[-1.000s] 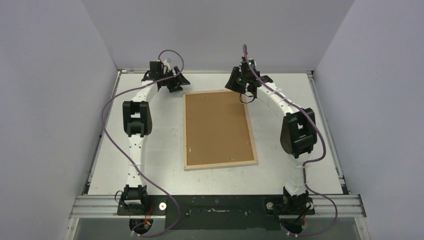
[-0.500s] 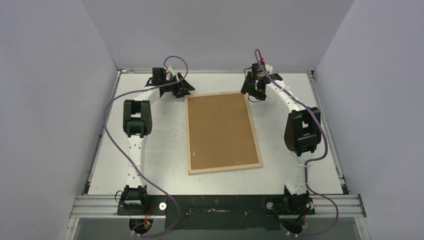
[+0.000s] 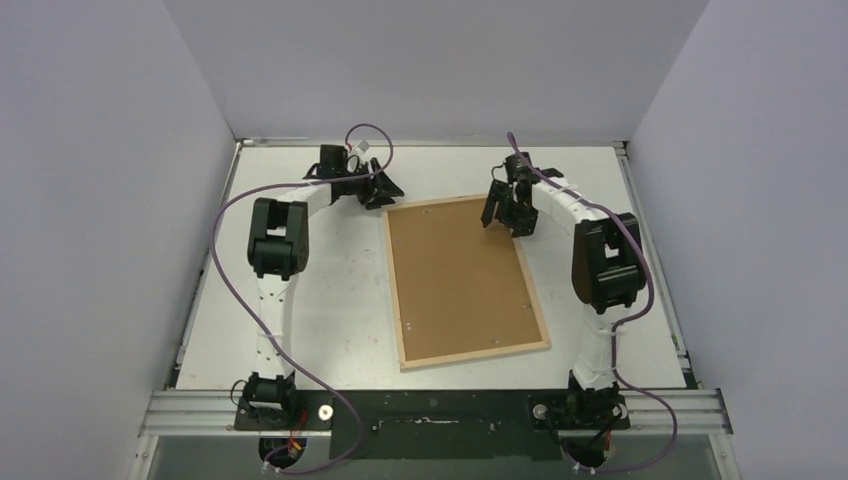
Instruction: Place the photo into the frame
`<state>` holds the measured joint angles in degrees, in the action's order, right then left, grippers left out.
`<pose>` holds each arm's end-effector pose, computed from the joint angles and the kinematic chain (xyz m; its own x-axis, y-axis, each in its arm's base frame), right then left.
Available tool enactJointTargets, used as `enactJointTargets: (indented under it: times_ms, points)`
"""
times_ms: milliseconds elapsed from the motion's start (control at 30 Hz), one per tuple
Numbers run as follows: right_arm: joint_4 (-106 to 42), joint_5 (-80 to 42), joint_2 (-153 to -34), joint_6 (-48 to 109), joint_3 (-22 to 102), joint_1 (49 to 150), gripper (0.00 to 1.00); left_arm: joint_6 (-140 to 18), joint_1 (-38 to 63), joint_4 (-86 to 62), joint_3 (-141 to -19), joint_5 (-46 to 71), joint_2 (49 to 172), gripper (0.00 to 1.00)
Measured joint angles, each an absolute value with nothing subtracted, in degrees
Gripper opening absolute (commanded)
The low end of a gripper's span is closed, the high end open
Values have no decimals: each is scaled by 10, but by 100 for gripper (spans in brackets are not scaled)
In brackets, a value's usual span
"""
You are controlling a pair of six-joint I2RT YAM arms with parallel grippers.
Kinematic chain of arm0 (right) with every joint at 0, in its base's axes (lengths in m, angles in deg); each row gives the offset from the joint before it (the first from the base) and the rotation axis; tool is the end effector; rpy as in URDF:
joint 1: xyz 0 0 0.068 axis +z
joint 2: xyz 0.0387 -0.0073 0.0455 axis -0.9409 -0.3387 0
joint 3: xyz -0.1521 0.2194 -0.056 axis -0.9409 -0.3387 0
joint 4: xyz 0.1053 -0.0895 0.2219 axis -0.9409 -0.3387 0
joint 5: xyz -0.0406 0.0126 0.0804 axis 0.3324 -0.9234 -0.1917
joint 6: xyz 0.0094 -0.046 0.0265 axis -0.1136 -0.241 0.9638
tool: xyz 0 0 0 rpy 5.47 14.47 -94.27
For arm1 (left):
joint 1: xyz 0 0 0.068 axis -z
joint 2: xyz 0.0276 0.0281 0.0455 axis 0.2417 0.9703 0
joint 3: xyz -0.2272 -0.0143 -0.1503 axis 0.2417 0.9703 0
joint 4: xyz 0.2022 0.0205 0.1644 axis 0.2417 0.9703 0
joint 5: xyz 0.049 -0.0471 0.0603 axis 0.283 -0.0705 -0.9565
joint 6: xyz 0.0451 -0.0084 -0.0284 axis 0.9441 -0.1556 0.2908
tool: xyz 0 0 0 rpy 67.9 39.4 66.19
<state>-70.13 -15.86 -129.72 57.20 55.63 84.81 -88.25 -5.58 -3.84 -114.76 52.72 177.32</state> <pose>0.4190 0.1123 0.1939 -0.8911 0.3359 -0.3053 0.2461 0.9227 0.2968 0.5269 -0.1047 0.1147 -0.9191 -0.2824 -0.2748 0.0977 0.5122 -0.8533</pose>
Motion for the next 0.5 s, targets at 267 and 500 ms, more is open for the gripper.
enactJointTargets:
  times_ms: [267, 500]
  points:
    - [-708, -165, -1194, 561, 456, 845, 73, -884, -50, -47, -1079, 522, 1732, 50]
    - [-708, -151, -1068, 526, 412, 860, 69, -882, -52, -19, -1072, 493, 1711, 67]
